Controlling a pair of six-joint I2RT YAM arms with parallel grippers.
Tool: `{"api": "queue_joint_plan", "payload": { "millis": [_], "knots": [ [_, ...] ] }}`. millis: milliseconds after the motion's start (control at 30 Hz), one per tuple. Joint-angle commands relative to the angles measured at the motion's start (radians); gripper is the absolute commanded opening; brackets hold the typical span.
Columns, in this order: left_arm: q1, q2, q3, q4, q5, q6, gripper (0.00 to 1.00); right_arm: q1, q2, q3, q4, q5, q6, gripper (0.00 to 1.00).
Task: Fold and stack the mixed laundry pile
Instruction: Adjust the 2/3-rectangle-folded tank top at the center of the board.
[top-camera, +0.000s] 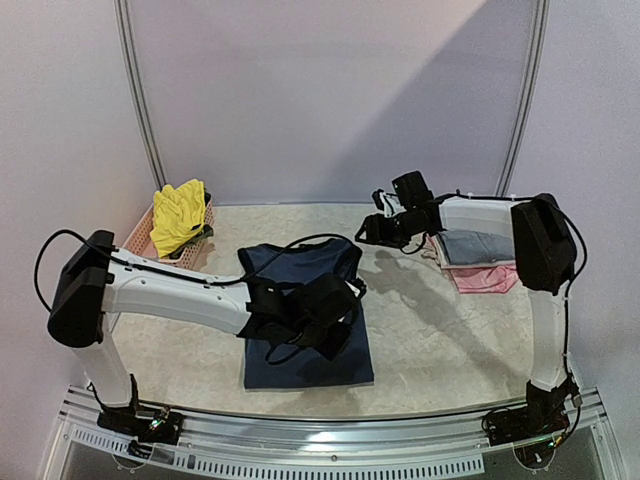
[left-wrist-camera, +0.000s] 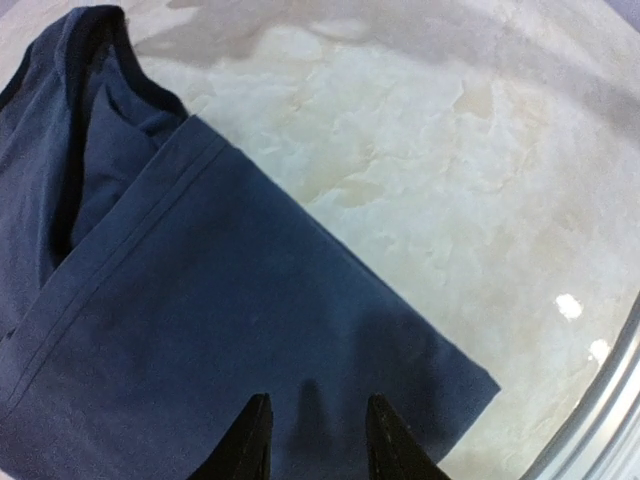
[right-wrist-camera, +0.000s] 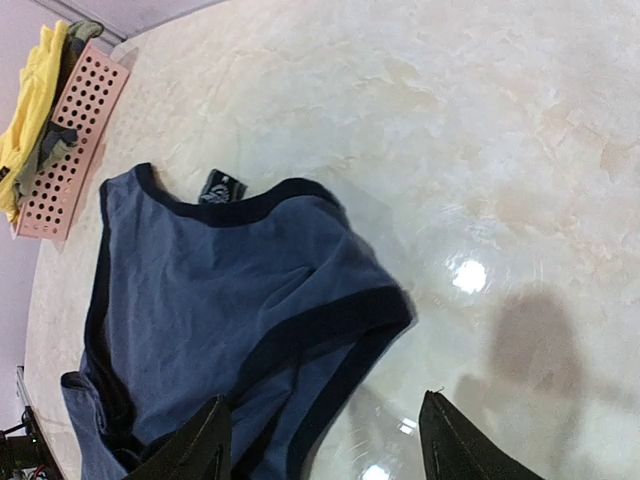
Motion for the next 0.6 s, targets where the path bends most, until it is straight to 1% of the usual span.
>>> {"api": "queue_joint_plan", "payload": {
  "millis": [0, 133, 233, 433, 567],
  "knots": [
    [0.008, 0.034, 0.029, 0.067, 0.095, 0.019, 0.33, -0.042, 0.159, 0.159, -0.099, -0.153, -0.054, 0.64],
    [0.008, 0.039, -0.012, 0.141, 0.127, 0.007, 0.32, -0.049, 0.262, 0.278, -0.146, -0.215, -0.078, 0.57],
    [0.008, 0.052, -0.036, 0.190, 0.152, -0.002, 0.31, -0.053, 0.306, 0.324, -0.147, -0.232, -0.077, 0.54],
    [0.008, 0.067, -0.080, 0.274, 0.184, -0.016, 0.29, -0.065, 0.375, 0.406, -0.159, -0.254, -0.061, 0.53],
    [0.007, 0.075, -0.107, 0.313, 0.196, -0.020, 0.28, -0.066, 0.423, 0.450, -0.180, -0.258, -0.062, 0.50]
  ]
}}
